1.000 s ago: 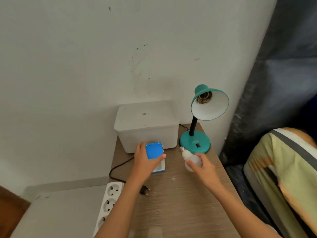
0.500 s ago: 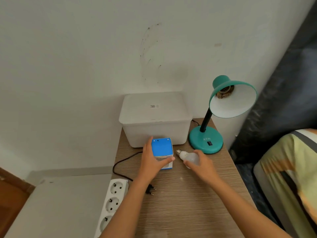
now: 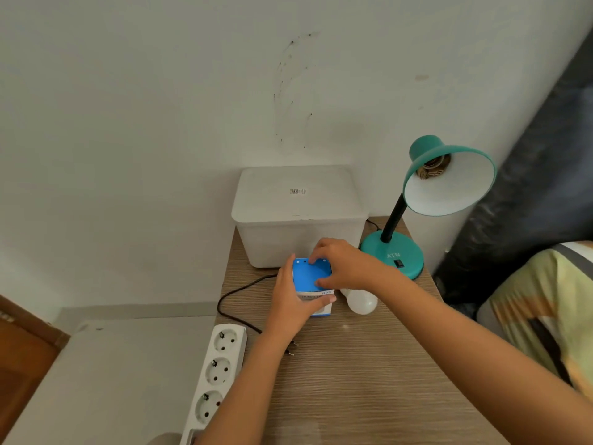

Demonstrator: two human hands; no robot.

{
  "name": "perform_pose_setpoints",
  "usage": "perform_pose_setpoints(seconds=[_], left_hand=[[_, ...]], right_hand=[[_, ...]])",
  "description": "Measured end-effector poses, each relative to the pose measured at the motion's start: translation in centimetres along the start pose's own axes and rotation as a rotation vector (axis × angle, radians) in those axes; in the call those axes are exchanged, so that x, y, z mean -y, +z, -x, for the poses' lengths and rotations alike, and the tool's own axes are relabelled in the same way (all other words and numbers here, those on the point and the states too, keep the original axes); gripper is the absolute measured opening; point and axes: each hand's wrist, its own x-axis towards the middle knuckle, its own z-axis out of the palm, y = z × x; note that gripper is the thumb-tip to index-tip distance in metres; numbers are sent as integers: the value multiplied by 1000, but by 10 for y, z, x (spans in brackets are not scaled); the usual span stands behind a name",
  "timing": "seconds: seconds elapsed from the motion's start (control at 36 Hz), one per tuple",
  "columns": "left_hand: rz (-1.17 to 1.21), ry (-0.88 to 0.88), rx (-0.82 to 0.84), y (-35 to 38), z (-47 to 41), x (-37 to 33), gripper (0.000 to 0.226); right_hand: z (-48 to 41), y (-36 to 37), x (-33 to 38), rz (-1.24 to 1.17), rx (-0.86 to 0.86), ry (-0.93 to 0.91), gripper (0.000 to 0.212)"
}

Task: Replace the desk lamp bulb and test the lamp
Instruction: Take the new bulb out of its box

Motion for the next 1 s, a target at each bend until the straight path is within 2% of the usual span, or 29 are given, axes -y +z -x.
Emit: perform_pose_setpoints(seconds=[0.19, 0.36, 0.42, 0.47, 0.58, 0.75, 0.81, 0.89, 1.0], left_hand=[[15, -10, 26, 0, 0, 6, 111], [28, -15, 15, 0, 0, 8, 113], [35, -9, 13, 0, 0, 8, 112], [36, -1, 23, -1, 0, 8, 116], [42, 25, 31, 0, 6, 7, 117], [41, 51, 10, 0, 9, 7, 115], [42, 48, 7, 0, 8, 8, 115], [37, 39, 12, -1, 7, 6, 116], [28, 39, 14, 0, 8, 5, 116]], right_hand=[[-4, -6, 5, 131, 80, -45, 62], [4, -1, -1, 246, -22, -149, 51], [11, 2, -5, 165, -131, -199, 41], [13, 2, -8, -16, -279, -188, 29], [6, 2, -7, -365, -478, -4, 19], [-12, 10, -5, -701, -610, 292, 27], [-12, 16, -9, -800, -604, 361, 20], [-5, 22, -14, -786, -607, 391, 14], [10, 16, -12, -551, -646, 284, 8]])
